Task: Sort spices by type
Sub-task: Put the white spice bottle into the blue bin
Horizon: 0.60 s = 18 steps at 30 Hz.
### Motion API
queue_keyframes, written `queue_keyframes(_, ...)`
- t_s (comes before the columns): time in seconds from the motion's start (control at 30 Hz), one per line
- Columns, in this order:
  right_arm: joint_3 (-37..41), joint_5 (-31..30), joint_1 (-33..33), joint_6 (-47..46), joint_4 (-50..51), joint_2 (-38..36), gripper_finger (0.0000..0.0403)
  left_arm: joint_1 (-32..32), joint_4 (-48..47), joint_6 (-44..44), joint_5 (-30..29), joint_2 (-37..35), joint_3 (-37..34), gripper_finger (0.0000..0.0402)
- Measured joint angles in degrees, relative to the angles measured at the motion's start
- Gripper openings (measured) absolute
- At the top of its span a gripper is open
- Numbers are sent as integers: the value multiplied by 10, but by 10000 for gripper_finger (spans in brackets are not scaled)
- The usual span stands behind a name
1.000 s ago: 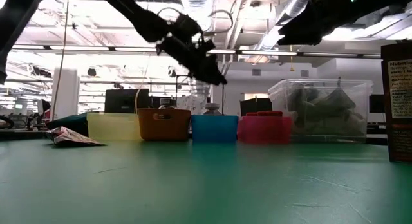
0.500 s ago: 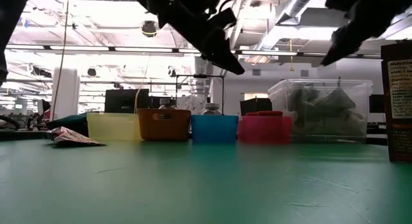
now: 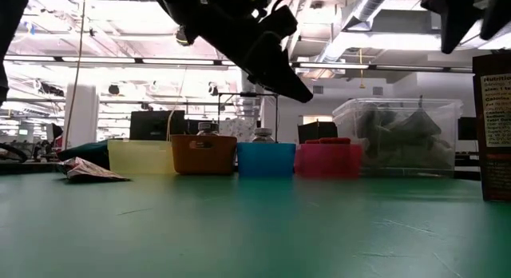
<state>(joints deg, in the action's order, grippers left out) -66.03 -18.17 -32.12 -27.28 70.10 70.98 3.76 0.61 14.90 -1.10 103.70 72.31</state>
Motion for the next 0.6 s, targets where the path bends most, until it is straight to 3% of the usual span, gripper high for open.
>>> queue_keyframes(0.33, -45, 49, -43, -75, 49, 70, 356, -46, 12, 5, -74, -52, -13, 235)
queue_keyframes(0.6, -43, 58, -72, -118, 62, 71, 379, -68, 268, 7, -93, -95, -182, 235)
